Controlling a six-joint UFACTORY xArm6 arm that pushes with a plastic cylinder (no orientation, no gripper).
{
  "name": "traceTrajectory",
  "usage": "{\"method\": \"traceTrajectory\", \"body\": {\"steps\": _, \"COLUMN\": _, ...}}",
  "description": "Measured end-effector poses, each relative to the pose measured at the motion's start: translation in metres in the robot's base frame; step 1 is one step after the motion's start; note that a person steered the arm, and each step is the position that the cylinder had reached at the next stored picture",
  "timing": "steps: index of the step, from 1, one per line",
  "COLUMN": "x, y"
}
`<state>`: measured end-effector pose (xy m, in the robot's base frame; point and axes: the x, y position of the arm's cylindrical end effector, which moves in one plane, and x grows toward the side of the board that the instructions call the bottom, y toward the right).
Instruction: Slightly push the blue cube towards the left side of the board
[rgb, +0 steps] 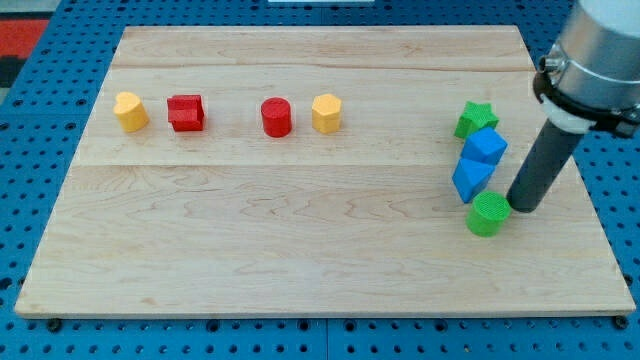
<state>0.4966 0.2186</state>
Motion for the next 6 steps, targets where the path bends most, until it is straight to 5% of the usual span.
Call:
{"method": "traceTrajectory", "body": {"steps": 3, "x": -0.057, "y": 0.033}}
{"method": "traceTrajectory", "body": {"steps": 6, "x": -0.066, "y": -0.023}}
